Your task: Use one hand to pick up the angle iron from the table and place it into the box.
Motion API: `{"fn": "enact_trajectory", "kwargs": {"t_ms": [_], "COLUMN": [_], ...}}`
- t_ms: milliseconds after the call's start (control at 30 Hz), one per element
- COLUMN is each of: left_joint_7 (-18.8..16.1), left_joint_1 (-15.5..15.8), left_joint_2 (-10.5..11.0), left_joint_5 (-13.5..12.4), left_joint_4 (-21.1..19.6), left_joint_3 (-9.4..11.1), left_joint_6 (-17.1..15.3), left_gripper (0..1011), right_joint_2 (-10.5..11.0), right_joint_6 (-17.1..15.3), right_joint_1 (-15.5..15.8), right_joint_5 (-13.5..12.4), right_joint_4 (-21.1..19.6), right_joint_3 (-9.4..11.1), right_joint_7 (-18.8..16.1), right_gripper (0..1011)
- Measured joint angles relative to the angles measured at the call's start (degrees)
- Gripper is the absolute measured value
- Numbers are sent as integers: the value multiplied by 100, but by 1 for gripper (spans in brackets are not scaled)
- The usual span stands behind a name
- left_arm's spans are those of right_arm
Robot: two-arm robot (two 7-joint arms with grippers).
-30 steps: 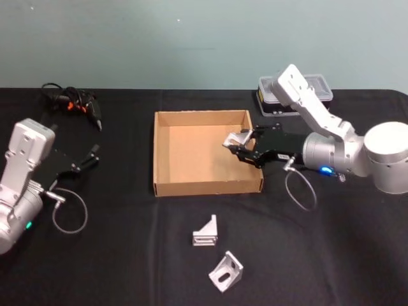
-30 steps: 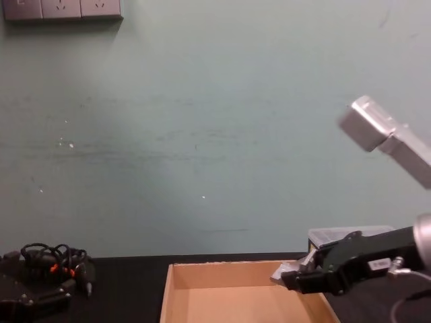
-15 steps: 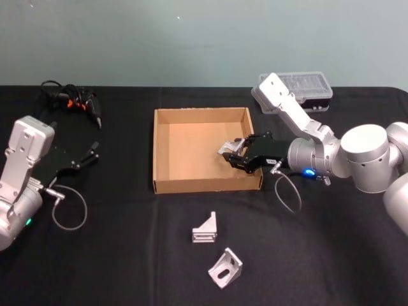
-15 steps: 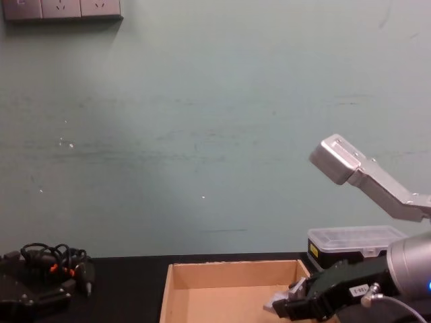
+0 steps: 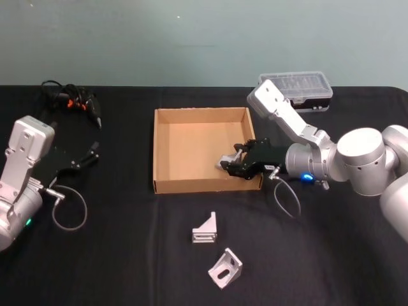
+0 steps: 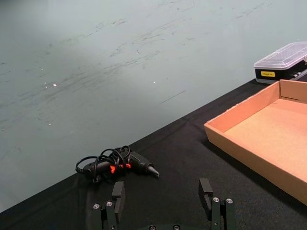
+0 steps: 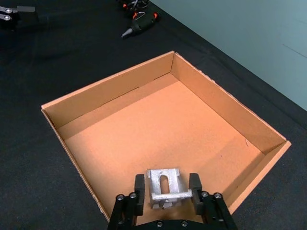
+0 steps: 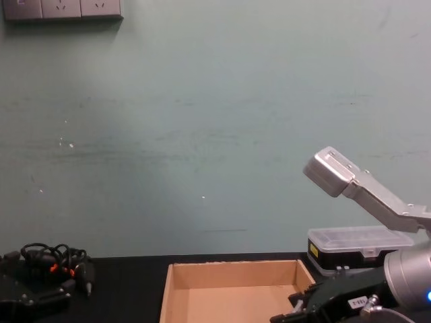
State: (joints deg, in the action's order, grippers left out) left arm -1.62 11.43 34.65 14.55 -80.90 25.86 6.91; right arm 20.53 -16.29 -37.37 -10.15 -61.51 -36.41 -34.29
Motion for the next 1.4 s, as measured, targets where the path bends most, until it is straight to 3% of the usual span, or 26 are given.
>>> {"fn": "enact_trajectory", "kwargs": {"t_ms": [333, 533, 800, 900, 1100, 1400], "left_joint_7": [0, 0, 0, 0, 0, 0], "left_joint_1": [0, 0, 0, 0, 0, 0], "left_joint_2": [0, 0, 0, 0, 0, 0], "left_joint_5": [0, 0, 0, 0, 0, 0], "left_joint_4": [0, 0, 0, 0, 0, 0], "left_joint_3": [0, 0, 0, 0, 0, 0], "left_joint_6": [0, 0, 0, 0, 0, 0], "left_gripper": [1011, 1011, 1011, 1011, 1011, 1011], "right_joint_2": [90, 312, 667, 814, 954, 1182], "right_joint_6": [-4, 4, 5, -64, -227, -431], "right_joint_1": [180, 521, 1167, 1589, 2211, 2714], "right_joint_5": [58, 44, -73, -278, -733, -1261], "right_joint_4": [-316, -952, -2066, -2644, -3315, -3875], "right_joint_3": [158, 410, 785, 1010, 1280, 1335], "right_joint_7": [101, 334, 602, 671, 714, 579], "right_gripper": [850, 1003, 1004, 1004, 1004, 1004]}}
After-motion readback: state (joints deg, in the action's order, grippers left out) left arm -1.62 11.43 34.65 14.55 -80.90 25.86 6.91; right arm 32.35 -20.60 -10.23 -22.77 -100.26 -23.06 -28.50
